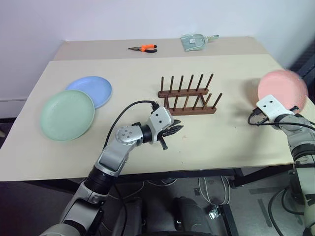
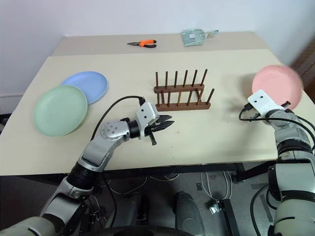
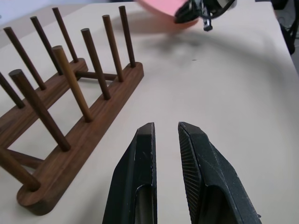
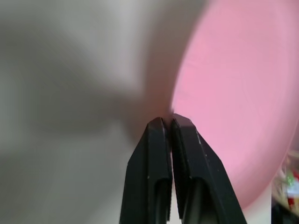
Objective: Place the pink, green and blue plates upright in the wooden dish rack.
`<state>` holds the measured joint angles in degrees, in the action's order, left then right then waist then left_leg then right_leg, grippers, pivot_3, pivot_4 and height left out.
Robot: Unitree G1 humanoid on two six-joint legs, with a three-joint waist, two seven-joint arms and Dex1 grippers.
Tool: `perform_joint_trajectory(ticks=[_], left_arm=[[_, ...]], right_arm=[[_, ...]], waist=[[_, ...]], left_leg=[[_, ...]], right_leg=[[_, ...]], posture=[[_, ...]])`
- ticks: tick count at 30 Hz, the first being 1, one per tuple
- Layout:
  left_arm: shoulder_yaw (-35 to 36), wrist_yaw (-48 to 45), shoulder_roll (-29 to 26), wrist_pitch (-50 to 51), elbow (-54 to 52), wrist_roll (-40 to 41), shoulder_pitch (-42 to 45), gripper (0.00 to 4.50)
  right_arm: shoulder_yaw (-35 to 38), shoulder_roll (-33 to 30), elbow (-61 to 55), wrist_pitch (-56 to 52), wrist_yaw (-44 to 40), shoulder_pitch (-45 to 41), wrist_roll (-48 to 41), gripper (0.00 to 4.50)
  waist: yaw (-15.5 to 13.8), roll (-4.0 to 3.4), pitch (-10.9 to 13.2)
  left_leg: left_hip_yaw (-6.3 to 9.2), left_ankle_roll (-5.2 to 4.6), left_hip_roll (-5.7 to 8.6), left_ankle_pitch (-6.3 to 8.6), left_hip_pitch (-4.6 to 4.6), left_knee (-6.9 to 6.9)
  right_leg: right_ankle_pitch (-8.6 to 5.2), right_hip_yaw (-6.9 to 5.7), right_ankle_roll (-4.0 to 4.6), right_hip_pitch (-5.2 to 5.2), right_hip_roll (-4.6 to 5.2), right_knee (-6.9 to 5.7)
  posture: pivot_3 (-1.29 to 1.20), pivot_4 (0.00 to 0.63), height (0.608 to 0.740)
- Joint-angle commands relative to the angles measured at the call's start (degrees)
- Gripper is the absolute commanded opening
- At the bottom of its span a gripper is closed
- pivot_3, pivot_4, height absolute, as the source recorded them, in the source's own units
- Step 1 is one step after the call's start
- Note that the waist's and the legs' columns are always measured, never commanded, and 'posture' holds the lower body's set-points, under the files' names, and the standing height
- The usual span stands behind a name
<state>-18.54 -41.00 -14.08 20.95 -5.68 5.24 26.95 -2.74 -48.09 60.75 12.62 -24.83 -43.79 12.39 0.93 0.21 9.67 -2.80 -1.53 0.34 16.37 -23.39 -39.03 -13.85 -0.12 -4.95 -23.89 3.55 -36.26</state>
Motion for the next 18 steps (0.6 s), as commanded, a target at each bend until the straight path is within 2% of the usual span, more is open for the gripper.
perform_joint_trajectory(ticks=[1, 2, 5, 8, 10, 14, 18], left_arm=[[2.6, 0.2, -1.3, -0.1, -2.5, 1.2, -0.8, 0.79], [2.9, 0.1, -1.7, -0.2, -2.6, 1.5, -0.9, 0.79], [3.9, -0.5, -2.5, -0.1, -2.5, 2.3, -1.0, 0.79], [4.3, -1.1, -2.8, -0.3, -2.0, 2.9, -0.7, 0.79], [4.2, -1.3, -3.1, -0.8, -1.3, 2.9, -0.3, 0.79], [4.2, -1.5, -3.2, -1.2, -0.8, 2.7, 0.1, 0.79], [4.3, -1.3, -3.2, -1.0, -1.4, 2.8, -0.3, 0.79]], right_arm=[[8.1, -0.7, -24.0, -3.0, -11.3, 2.5, -15.1, 0.06], [10.7, 0.2, -31.6, -8.5, -14.1, 3.5, -21.1, 0.06], [19.0, 1.7, -52.9, -33.8, -19.1, 3.9, -46.8, 0.06], [24.4, 1.5, -61.2, -47.4, -21.9, 4.1, -62.8, 0.06], [25.7, 1.9, -60.9, -52.7, -21.4, 3.2, -67.2, 0.06], [26.0, 2.8, -59.3, -57.2, -21.8, 3.3, -70.3, 0.06], [25.0, 3.6, -57.5, -58.4, -22.3, 3.9, -69.3, 0.06]], waist=[[0.0, -0.04, 0.0], [0.0, -0.08, 0.0], [-0.3, -0.11, 0.1], [-1.4, -0.08, 0.0], [-1.8, -0.06, 0.0], [-1.6, -0.06, 0.0], [-1.5, -0.11, 0.0]], left_leg=[[0.00, 0.00, -0.03, 0.00, 0.00, 0.00], [0.01, 0.00, -0.06, 0.00, 0.00, 0.00], [0.06, 0.00, -0.12, 0.00, 0.00, 0.00], [0.21, -0.01, -0.13, 0.02, -0.02, -0.01], [0.25, -0.02, -0.10, 0.04, -0.01, -0.02], [0.22, -0.08, 0.05, 0.09, -0.04, -0.02], [0.11, -0.10, 0.06, 0.09, -0.36, 0.04]], right_leg=[[0.03, 0.00, -0.06, 0.00, -0.02, 0.00], [0.04, 0.00, -0.07, 0.00, -0.05, 0.00], [0.04, -0.01, -0.08, -0.01, -0.05, -0.05], [0.04, -0.13, -0.07, 0.05, 0.05, 0.01], [0.04, -0.14, -0.04, 0.14, 0.14, 0.12], [-0.07, -0.14, 0.20, 0.12, 0.42, 0.19], [-0.02, -0.14, 0.10, -0.36, 0.46, 0.10]], posture=[[0.00, 0.150, 0.740], [0.00, 0.150, 0.740], [0.00, 0.150, 0.740], [0.00, 0.150, 0.740], [0.00, 0.150, 0.740], [0.00, 0.150, 0.740], [0.00, 0.150, 0.740]])
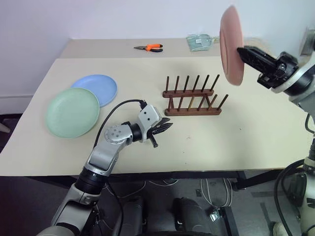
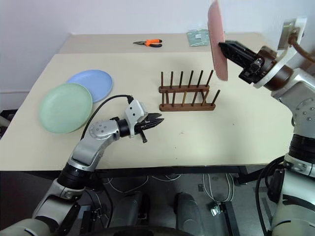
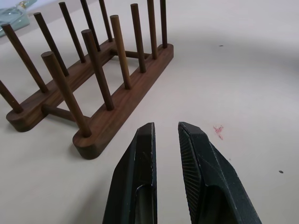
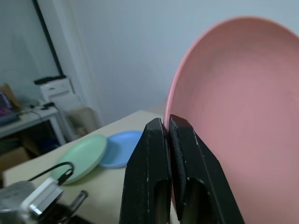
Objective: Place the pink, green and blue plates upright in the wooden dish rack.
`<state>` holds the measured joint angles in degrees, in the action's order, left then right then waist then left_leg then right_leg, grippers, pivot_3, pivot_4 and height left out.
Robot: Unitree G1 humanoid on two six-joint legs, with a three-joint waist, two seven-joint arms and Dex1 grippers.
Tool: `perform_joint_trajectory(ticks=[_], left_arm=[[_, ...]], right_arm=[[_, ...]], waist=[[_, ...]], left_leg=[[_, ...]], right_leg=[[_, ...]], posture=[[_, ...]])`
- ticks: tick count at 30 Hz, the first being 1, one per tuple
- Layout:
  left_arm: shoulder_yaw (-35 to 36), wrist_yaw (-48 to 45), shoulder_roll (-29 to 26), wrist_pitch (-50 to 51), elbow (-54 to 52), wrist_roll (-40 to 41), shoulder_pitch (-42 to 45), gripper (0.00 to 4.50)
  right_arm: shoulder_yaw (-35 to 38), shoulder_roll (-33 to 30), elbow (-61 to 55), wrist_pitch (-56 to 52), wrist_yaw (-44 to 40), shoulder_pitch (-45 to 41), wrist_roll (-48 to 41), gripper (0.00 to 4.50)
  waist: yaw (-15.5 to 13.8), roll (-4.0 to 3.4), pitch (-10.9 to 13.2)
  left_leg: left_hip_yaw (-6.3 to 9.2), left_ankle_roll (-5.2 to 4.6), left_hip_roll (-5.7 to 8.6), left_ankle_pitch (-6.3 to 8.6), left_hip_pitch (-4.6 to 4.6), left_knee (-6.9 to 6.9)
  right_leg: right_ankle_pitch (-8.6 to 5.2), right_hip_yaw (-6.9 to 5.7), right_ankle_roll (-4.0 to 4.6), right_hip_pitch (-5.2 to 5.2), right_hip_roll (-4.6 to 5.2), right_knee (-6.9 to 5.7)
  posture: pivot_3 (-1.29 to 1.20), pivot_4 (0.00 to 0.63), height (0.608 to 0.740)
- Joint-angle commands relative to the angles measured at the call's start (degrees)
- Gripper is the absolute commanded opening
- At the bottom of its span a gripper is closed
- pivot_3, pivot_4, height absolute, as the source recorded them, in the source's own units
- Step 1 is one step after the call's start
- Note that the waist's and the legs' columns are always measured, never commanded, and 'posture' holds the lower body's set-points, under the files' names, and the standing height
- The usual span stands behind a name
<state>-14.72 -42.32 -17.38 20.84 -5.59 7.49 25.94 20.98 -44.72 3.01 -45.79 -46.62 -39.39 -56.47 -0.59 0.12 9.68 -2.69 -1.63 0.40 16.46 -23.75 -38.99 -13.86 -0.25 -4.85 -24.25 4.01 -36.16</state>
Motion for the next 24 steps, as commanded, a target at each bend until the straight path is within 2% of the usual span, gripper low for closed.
perform_joint_trajectory(ticks=[1, 11, 22, 24], left_arm=[[0.6, 0.1, 0.1, -0.8, -1.7, 0.6, 0.5, 0.79], [0.5, 0.5, -0.2, -0.3, -3.0, 0.6, -0.6, 0.79], [0.4, 0.4, -0.5, 0.0, -3.8, 0.8, -0.9, 0.79], [0.5, 0.4, -0.5, 0.1, -3.8, 0.9, -0.9, 0.79]], right_arm=[[1.4, 0.6, 0.9, -0.4, -0.5, -0.7, -0.6, 0.06], [3.2, 3.2, 6.8, -4.1, 0.3, -3.1, -2.6, 0.06], [6.0, 5.6, 16.4, -5.3, 5.4, -7.2, -1.8, 0.06], [6.1, 5.7, 16.3, -4.7, 5.7, -7.4, -1.3, 0.63]], waist=[[0.0, -0.01, 0.0], [0.0, -0.02, 0.0], [-0.1, -0.03, 0.0], [0.0, -0.03, 0.0]], left_leg=[[-0.01, 0.00, 0.00, -0.01, -0.13, 0.00], [-0.07, 0.00, 0.01, -0.02, -0.30, -0.03], [-0.08, 0.00, 0.01, -0.01, -0.30, -0.03], [-0.09, 0.00, 0.01, -0.01, -0.32, -0.03]], right_leg=[[0.06, 0.00, -0.10, -0.15, 0.00, -0.03], [0.06, -0.01, -0.12, -0.30, 0.00, -0.05], [0.07, -0.01, -0.12, -0.30, -0.01, -0.05], [0.07, -0.01, -0.12, -0.31, -0.01, -0.05]], posture=[[0.00, 0.150, 0.740], [0.00, 0.150, 0.740], [0.00, 0.150, 0.740], [0.00, 0.150, 0.740]])
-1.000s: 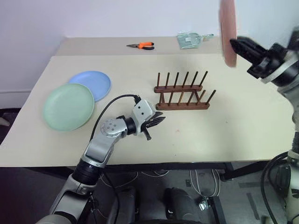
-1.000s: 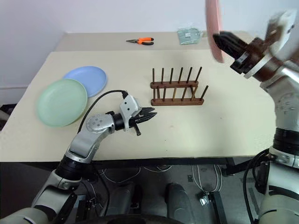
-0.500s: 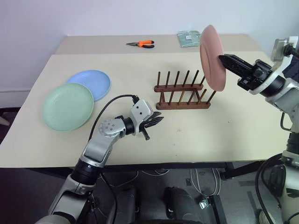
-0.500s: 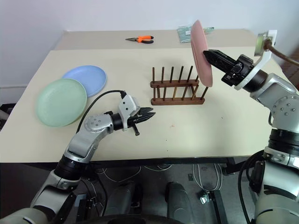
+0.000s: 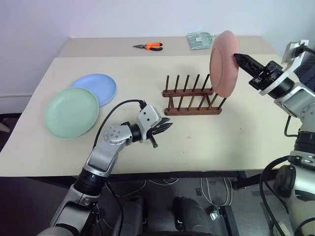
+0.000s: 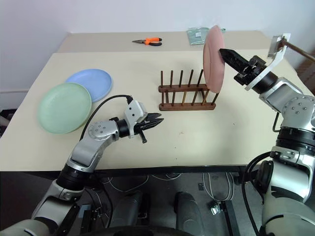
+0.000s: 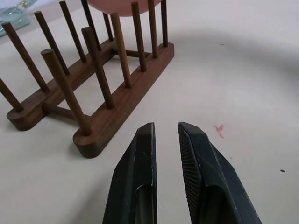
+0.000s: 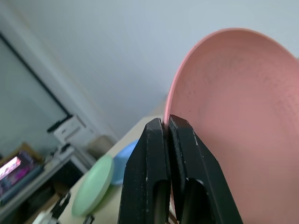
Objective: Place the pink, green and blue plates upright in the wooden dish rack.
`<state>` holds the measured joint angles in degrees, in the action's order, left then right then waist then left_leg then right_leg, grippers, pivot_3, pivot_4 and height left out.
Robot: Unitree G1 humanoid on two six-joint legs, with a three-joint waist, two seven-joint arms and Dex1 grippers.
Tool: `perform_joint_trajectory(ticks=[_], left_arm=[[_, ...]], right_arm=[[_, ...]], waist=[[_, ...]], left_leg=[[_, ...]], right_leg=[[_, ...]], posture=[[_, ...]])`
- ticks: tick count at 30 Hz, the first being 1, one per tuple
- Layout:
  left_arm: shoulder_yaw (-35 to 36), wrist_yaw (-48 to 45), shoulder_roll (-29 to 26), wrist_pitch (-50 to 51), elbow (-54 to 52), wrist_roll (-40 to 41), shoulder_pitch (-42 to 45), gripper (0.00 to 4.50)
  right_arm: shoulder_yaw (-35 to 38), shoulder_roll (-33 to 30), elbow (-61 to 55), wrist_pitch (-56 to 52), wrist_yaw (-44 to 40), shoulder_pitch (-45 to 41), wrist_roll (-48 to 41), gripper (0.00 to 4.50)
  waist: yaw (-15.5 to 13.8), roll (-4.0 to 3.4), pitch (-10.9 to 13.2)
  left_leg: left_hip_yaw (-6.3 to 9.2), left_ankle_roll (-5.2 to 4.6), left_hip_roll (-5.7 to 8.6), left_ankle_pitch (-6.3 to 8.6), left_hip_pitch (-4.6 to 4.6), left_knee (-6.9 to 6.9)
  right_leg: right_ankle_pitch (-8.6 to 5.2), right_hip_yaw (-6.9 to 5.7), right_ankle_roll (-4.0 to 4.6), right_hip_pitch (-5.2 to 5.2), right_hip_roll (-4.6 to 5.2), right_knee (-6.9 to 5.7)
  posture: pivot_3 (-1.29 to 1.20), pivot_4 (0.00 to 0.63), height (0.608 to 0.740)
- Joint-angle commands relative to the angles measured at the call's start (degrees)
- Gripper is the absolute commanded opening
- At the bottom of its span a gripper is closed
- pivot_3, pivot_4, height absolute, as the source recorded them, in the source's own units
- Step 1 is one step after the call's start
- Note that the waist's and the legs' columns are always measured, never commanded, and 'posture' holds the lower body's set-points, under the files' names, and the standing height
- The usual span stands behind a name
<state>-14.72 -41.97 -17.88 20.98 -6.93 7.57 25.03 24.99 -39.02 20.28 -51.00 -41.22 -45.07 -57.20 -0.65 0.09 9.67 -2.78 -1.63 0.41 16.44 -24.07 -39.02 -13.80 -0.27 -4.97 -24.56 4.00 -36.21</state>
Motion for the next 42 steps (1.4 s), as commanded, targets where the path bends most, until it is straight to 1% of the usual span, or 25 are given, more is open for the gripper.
perform_joint_trajectory(ticks=[1, 5, 9, 11, 13, 14, 15, 16, 18, 19, 20, 22, 24, 26, 30, 34, 37, 39, 42], left_arm=[[0.5, 0.1, 0.0, 0.1, -2.6, 0.9, 0.0, 0.79], [0.5, 0.2, 0.0, 0.5, -2.8, 1.2, 0.1, 0.79], [0.9, 0.7, 0.1, 1.4, -3.0, 1.5, 0.1, 0.79], [2.4, 0.7, 0.6, 3.4, -3.6, 3.8, -0.2, 0.79], [6.6, 4.0, 2.2, 5.8, -4.1, 6.5, -0.1, 1.28], [9.9, 7.5, 3.3, 5.6, -4.2, 7.0, 0.3, 1.58], [12.0, 9.9, 4.2, 5.6, -4.3, 7.4, 0.5, 2.06], [14.8, 14.3, 4.8, 5.1, -4.1, 6.2, 1.1, 2.48], [21.8, 26.3, 5.0, 6.2, -2.1, 2.1, 3.6, 3.52], [24.9, 32.3, 4.3, 6.9, -1.3, -0.6, 4.6, 3.97], [28.1, 37.6, 3.6, 8.4, -0.6, -2.6, 5.5, 3.97], [36.1, 47.1, 3.0, 12.1, -0.2, -3.6, 7.4, 3.97], [41.9, 51.8, 1.5, 16.6, -1.6, -4.1, 7.5, 3.97], [45.3, 53.6, 0.9, 21.5, -3.8, -3.5, 6.4, 3.97], [49.1, 55.2, 1.4, 30.1, -9.9, -3.0, 1.9, 3.97], [54.8, 57.0, 6.1, 38.5, -15.9, -0.8, -1.7, 3.97], [57.9, 56.4, 9.5, 44.2, -17.3, 1.7, -2.2, 3.97], [61.8, 56.1, 12.7, 47.2, -16.8, 4.7, -0.8, 3.97], [63.5, 54.7, 14.5, 49.4, -15.3, 7.5, 0.1, 3.15]], right_arm=[[2.2, 0.2, -1.0, 1.0, 0.8, -1.9, -0.3, 0.95], [2.1, 0.7, 1.7, 7.1, 5.8, -4.5, 5.1, 2.87], [2.6, 0.2, 4.8, 15.6, 9.3, -7.2, 10.7, 2.87], [2.8, -0.5, 5.4, 19.8, 9.8, -8.4, 13.1, 2.87], [1.9, -1.7, 4.1, 23.4, 9.7, -8.9, 15.9, 2.91], [1.0, -2.2, 1.3, 23.7, 8.3, -8.5, 16.4, 2.91], [0.3, -2.5, -0.7, 23.7, 7.3, -8.1, 16.7, 2.91], [-1.7, -2.9, -4.9, 23.5, 5.1, -6.6, 17.3, 2.91], [-8.5, -4.5, -17.8, 22.0, -1.2, -1.2, 18.0, 2.91], [-12.3, -5.4, -24.3, 21.0, -3.8, 1.7, 18.2, 2.91], [-15.4, -6.2, -29.4, 20.5, -5.8, 4.3, 18.6, 2.91], [-21.1, -7.7, -35.7, 20.4, -9.2, 8.8, 20.8, 2.91], [-26.6, -7.6, -39.2, 21.2, -10.6, 11.8, 24.2, 2.91], [-30.5, -7.0, -40.9, 22.7, -11.7, 14.0, 27.2, 2.91], [-34.1, -4.0, -41.2, 24.7, -11.6, 16.2, 30.5, 2.91], [-35.4, -2.6, -41.1, 24.6, -12.2, 17.3, 31.8, 2.91], [-35.9, -2.2, -41.0, 25.0, -12.7, 18.1, 33.1, 2.91], [-36.2, -2.0, -40.8, 25.6, -12.9, 18.4, 34.1, 2.91], [-36.1, -1.4, -40.8, 25.6, -12.7, 18.6, 34.8, 2.91]], waist=[[0.1, 0.00, 0.0], [0.1, -0.01, 0.0], [0.1, -0.02, 0.0], [0.1, -0.02, 0.0], [0.0, -0.03, 0.0], [0.0, -0.04, 0.0], [0.1, -0.05, 0.0], [0.1, -0.05, 0.0], [0.2, -0.05, 0.0], [0.4, -0.05, 0.0], [0.7, -0.03, 0.0], [1.0, 0.01, 0.0], [1.2, 0.02, 0.0], [1.2, 0.06, 0.0], [0.2, 0.34, 0.0], [-0.3, 0.58, -0.1], [-0.2, 0.59, -0.1], [-0.1, 0.59, -0.1], [-0.1, 0.58, -0.1]], left_leg=[[-0.01, 0.00, 0.00, 0.00, 0.00, 0.00], [-0.01, 0.00, 0.00, 0.00, 0.00, 0.00], [-0.03, 0.00, 0.00, 0.00, 0.00, 0.00], [-0.04, 0.00, 0.02, 0.00, -0.02, 0.00], [-0.04, -0.01, 0.02, 0.00, -0.03, 0.00], [-0.04, -0.01, 0.02, 0.00, -0.04, -0.01], [-0.04, -0.01, 0.02, 0.00, -0.05, -0.02], [-0.04, -0.01, 0.02, -0.01, -0.08, -0.02], [-0.02, -0.02, -0.03, 0.00, -0.09, -0.01], [-0.02, -0.02, -0.11, 0.00, -0.09, -0.02], [-0.01, -0.02, -0.17, 0.00, -0.08, -0.02], [0.01, -0.02, -0.24, 0.00, -0.03, -0.02], [0.01, -0.02, -0.23, 0.00, -0.04, -0.06], [0.00, -0.02, -0.17, 0.00, -0.06, -0.09], [0.01, 0.00, -0.10, -0.01, -0.09, -0.19], [0.09, 0.16, -0.08, -0.07, -0.07, -0.19], [0.12, 0.17, -0.07, -0.05, -0.07, -0.18], [0.13, 0.17, -0.07, -0.04, -0.06, -0.16], [0.13, 0.17, -0.07, -0.04, -0.04, -0.14]], right_leg=[[0.00, 0.00, 0.00, 0.00, 0.00, 0.00], [0.00, 0.00, 0.00, -0.01, 0.00, -0.01], [0.00, 0.00, 0.00, -0.02, -0.02, -0.01], [0.00, -0.01, 0.00, -0.02, -0.02, 0.00], [0.00, -0.01, -0.01, -0.02, -0.03, 0.01], [0.00, -0.01, -0.01, -0.02, -0.03, 0.01], [0.01, -0.01, -0.01, -0.03, -0.03, 0.00], [0.01, -0.01, -0.02, -0.05, -0.05, 0.00], [0.04, -0.01, -0.08, -0.07, -0.12, -0.01], [0.05, -0.01, -0.09, -0.07, -0.21, 0.00], [0.05, -0.01, -0.10, -0.07, -0.28, -0.02], [0.05, -0.02, -0.10, -0.06, -0.40, -0.07], [0.06, -0.03, -0.13, -0.06, -0.39, -0.09], [0.08, -0.03, -0.17, -0.04, -0.33, -0.06], [0.13, -0.03, -0.26, -0.03, -0.24, -0.04], [0.14, -0.04, -0.25, 0.02, -0.18, 0.00], [0.14, -0.05, -0.24, 0.02, -0.15, 0.00], [0.14, -0.05, -0.23, 0.00, -0.15, -0.01], [0.14, -0.05, -0.23, -0.01, -0.15, -0.01]], posture=[[0.00, 0.150, 0.740], [0.00, 0.150, 0.740], [0.00, 0.150, 0.740], [0.00, 0.150, 0.740], [0.00, 0.150, 0.740], [0.00, 0.150, 0.740], [0.00, 0.150, 0.740], [0.00, 0.150, 0.740], [0.00, 0.150, 0.740], [0.00, 0.150, 0.740], [0.00, 0.150, 0.740], [0.00, 0.150, 0.740], [0.00, 0.150, 0.740], [0.00, 0.150, 0.740], [0.00, 0.150, 0.740], [0.00, 0.150, 0.740], [0.00, 0.150, 0.740], [0.00, 0.150, 0.740], [0.00, 0.150, 0.740]])
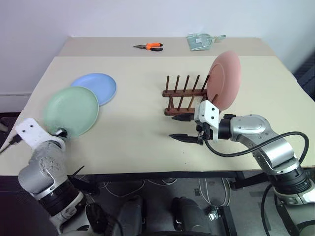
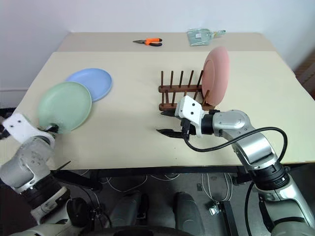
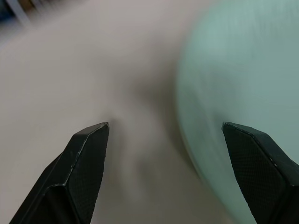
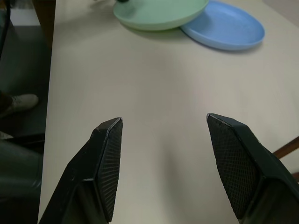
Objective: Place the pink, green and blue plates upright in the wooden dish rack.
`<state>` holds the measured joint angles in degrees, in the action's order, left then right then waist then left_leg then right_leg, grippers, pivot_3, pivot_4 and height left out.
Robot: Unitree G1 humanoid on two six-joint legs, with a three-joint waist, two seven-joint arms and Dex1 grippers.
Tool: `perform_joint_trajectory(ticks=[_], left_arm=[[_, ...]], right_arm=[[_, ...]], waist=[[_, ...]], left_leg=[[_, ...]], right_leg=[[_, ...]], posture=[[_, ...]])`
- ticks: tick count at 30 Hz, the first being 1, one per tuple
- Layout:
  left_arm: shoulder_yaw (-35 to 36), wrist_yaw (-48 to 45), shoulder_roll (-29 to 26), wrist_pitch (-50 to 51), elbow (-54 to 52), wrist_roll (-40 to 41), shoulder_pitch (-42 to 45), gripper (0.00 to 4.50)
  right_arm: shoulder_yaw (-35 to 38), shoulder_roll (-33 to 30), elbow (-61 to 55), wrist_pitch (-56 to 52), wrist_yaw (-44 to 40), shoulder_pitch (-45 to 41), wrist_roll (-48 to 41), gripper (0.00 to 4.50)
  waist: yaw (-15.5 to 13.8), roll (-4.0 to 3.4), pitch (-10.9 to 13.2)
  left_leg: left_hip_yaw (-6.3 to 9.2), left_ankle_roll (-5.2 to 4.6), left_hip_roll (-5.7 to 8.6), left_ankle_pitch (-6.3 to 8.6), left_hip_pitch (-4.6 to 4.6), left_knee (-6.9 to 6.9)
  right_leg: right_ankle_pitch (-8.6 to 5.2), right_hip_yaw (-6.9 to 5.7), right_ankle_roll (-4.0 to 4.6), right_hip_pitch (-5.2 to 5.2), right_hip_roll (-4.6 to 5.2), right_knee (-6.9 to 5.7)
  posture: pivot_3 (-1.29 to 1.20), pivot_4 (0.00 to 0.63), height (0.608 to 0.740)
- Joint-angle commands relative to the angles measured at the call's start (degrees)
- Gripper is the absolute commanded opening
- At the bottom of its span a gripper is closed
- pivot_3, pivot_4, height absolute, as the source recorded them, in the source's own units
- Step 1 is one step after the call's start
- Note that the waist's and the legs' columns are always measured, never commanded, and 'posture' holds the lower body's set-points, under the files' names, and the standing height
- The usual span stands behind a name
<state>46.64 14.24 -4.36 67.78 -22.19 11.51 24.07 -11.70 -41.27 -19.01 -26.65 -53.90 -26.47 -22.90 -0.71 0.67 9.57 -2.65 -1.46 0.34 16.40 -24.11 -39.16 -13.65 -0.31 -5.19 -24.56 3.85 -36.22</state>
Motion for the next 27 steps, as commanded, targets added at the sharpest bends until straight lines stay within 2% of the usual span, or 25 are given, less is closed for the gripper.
perform_joint_trajectory(ticks=[1, 6, 7, 11, 14, 16, 24, 27], left_arm=[[3.2, -1.8, 1.6, 3.2, 0.5, 4.7, 1.7, 2.70], [5.1, -1.2, 2.3, 2.0, 2.2, 6.0, 2.6, 0.20], [5.7, -0.8, 2.7, 1.7, 2.4, 6.4, 2.9, 0.09], [4.8, 0.1, 3.1, -1.8, 2.0, 6.9, 2.7, 0.09], [-0.3, -3.4, 2.2, -10.1, -1.0, 7.9, 2.6, 0.00], [-7.3, -7.0, 0.4, -14.5, -3.6, 7.1, 1.7, 0.00], [-28.2, -11.3, -1.7, -17.8, -8.9, 6.5, 4.7, 0.00], [-33.0, -12.2, -2.0, -16.8, -10.6, 6.9, 6.2, 0.00]], right_arm=[[0.7, 1.1, -1.6, 1.3, 0.1, 0.1, 0.7, 2.91], [1.0, 1.3, -2.2, 1.9, 0.5, 1.3, 2.3, 2.91], [1.1, 1.4, -2.2, 1.9, 0.5, 1.5, 2.4, 2.91], [2.2, 1.3, -2.4, 0.6, 0.4, 1.6, 1.5, 2.91], [2.6, 1.4, -1.9, -0.2, 0.5, 0.3, 1.5, 3.73], [2.1, 1.7, -1.8, 2.4, 1.4, -1.1, 4.1, 4.48], [-7.5, 5.1, 6.0, 22.2, 8.3, -9.5, 26.7, 4.48], [-9.6, 6.9, 11.0, 27.4, 13.1, -12.4, 34.6, 4.48]], waist=[[-0.1, -0.01, 0.0], [-0.1, 0.00, 0.0], [-0.1, -0.02, 0.0], [0.0, -0.03, 0.0], [0.0, 0.00, 0.0], [0.0, 0.01, 0.0], [0.2, 0.01, 0.0], [0.3, 0.01, 0.0]], left_leg=[[0.00, 0.01, 0.00, -0.01, 0.01, 0.01], [0.00, 0.02, 0.02, -0.01, 0.03, 0.01], [0.00, 0.02, 0.02, -0.01, 0.04, 0.01], [0.00, 0.02, 0.02, -0.01, 0.08, 0.03], [-0.01, 0.03, 0.02, -0.01, 0.09, 0.05], [-0.01, 0.03, 0.02, -0.01, 0.08, 0.05], [-0.03, 0.33, 0.03, -0.18, 0.05, 0.08], [-0.10, 0.37, 0.03, -0.22, 0.05, 0.08]], right_leg=[[0.00, 0.00, 0.00, 0.00, 0.00, -0.01], [0.00, 0.00, 0.01, 0.03, 0.01, -0.01], [0.00, 0.00, 0.01, 0.03, 0.01, -0.01], [0.00, 0.01, 0.02, 0.06, 0.02, 0.00], [0.01, 0.01, 0.03, 0.06, 0.02, -0.01], [0.02, 0.01, 0.05, 0.06, 0.02, 0.01], [0.04, 0.01, 0.08, 0.00, -0.01, 0.02], [0.04, 0.02, 0.08, -0.01, -0.02, 0.03]], posture=[[0.00, 0.150, 0.740], [0.00, 0.150, 0.740], [0.00, 0.150, 0.740], [0.00, 0.150, 0.740], [0.00, 0.150, 0.740], [0.00, 0.150, 0.740], [0.00, 0.150, 0.740], [0.00, 0.150, 0.740]])
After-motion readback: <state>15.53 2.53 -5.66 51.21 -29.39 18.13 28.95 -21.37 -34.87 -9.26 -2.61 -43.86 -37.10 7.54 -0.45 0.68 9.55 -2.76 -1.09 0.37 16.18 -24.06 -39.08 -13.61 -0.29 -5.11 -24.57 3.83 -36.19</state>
